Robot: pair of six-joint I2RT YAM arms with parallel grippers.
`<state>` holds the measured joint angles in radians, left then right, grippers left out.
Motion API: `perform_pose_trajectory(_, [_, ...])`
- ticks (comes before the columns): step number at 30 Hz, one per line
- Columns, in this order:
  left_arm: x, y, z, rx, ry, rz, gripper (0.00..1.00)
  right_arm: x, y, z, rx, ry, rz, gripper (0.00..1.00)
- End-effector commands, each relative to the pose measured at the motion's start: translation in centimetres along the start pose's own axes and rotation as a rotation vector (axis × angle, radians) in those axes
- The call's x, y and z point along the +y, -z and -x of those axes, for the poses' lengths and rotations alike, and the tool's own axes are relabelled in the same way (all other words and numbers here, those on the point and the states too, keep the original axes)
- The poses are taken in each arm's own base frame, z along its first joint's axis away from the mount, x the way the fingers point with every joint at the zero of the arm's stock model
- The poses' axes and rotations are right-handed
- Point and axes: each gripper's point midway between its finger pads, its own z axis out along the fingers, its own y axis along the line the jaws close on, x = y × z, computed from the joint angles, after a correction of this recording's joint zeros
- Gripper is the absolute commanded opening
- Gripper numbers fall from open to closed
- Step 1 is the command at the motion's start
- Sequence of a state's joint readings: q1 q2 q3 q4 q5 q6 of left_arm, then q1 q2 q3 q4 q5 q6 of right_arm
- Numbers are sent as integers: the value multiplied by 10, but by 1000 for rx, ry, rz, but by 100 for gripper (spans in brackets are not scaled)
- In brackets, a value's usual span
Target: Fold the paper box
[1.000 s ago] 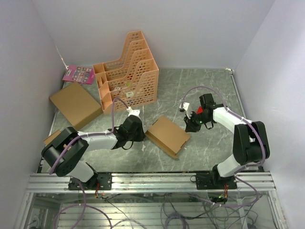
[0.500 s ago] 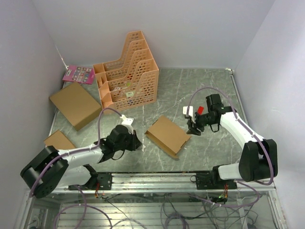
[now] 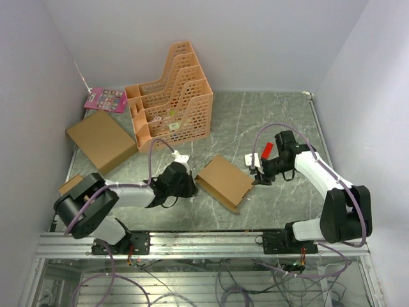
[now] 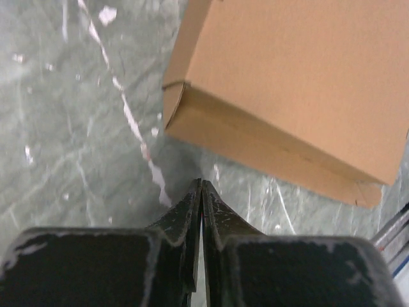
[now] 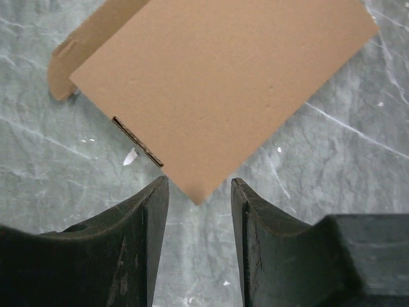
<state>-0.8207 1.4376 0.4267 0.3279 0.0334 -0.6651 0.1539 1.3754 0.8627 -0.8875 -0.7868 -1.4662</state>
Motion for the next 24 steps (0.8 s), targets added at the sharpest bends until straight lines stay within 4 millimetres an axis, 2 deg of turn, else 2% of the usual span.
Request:
perform_pose_trajectory(1, [6,-14,24,-41,-4,76,13,-21,6,2,3,-11,-116,44])
perform_pose_trajectory(8, [15,-28,57,-63,-5,103,13,-27,6,-17,19,-99,-137,44])
perform_pose_trajectory(14, [1,-37,78,-74,-35,5,15,-6,5,-7,-51,-39,-7,46])
perform_pose_trajectory(16, [0,-37,79,-80,-41,-9,15,3,4,0,-89,-6,18,51])
perform_pose_trajectory(21, [2,-16,74,-148,-61,-42,17,16,3,10,-131,104,-7,71])
perform_pose_trajectory(24, [-14,6,64,-182,-99,-164,18,19,1,8,-128,145,-27,76])
